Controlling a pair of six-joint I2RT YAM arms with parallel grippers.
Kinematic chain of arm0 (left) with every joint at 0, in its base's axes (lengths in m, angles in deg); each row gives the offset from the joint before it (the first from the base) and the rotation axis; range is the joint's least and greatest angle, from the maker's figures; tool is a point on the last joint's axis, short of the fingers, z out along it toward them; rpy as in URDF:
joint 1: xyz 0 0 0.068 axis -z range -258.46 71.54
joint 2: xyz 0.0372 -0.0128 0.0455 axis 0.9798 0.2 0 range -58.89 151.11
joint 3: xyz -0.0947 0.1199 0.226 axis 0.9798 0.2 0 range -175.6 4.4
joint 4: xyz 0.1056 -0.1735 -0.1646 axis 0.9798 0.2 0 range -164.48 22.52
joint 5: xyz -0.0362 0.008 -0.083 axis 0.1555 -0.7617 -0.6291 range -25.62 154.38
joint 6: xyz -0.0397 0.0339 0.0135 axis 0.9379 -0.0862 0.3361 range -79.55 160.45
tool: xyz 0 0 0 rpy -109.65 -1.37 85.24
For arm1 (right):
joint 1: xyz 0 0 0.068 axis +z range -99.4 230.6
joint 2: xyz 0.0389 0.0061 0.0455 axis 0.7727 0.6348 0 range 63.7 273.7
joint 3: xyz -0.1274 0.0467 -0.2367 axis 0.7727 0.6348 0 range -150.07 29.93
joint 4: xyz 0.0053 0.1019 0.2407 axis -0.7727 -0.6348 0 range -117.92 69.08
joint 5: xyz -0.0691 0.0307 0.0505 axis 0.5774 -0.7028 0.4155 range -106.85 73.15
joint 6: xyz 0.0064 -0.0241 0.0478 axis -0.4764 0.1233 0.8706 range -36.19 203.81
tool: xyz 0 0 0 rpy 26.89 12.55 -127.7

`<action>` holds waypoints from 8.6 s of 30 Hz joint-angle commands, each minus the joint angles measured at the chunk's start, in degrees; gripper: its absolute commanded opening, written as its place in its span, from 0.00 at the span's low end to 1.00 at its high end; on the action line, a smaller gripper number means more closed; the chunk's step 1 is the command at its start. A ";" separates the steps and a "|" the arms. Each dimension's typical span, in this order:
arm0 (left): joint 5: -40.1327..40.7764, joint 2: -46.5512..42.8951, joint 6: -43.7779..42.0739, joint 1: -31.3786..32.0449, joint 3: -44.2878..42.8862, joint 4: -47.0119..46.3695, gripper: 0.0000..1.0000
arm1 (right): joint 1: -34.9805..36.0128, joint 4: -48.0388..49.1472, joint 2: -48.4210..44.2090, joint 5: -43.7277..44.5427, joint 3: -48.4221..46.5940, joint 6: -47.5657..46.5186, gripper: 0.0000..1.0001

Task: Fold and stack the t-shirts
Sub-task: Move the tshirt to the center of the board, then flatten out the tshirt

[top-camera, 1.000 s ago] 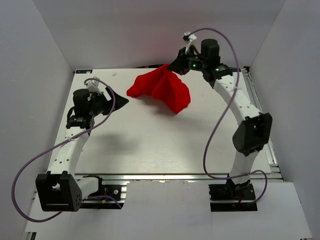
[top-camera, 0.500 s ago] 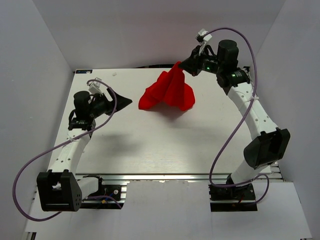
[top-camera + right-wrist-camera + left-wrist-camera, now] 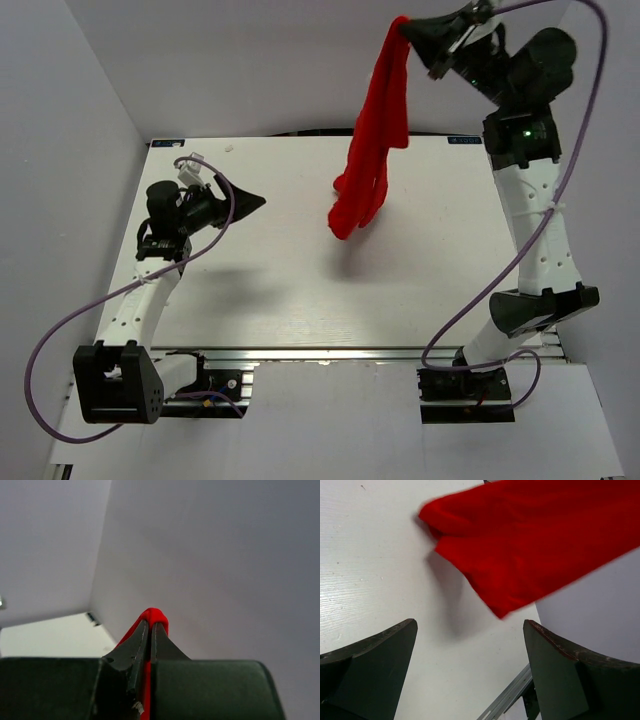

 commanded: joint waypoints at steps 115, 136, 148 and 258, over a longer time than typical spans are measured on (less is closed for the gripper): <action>49.65 17.38 -10.73 26.18 -7.58 49.11 0.52 | 0.40 -31.83 -4.00 -17.91 48.94 -28.22 0.88; 53.08 19.85 -11.17 27.77 -6.96 45.96 0.31 | -1.01 -31.92 -3.91 -19.32 48.58 -27.34 0.88; 50.72 17.48 -11.26 27.77 -7.22 44.99 0.00 | -1.53 -37.36 -4.00 -13.88 48.67 -32.79 0.88; 27.77 5.35 7.29 11.51 -44.23 28.29 0.00 | 27.12 -11.00 -6.45 31.13 68.89 -27.78 0.62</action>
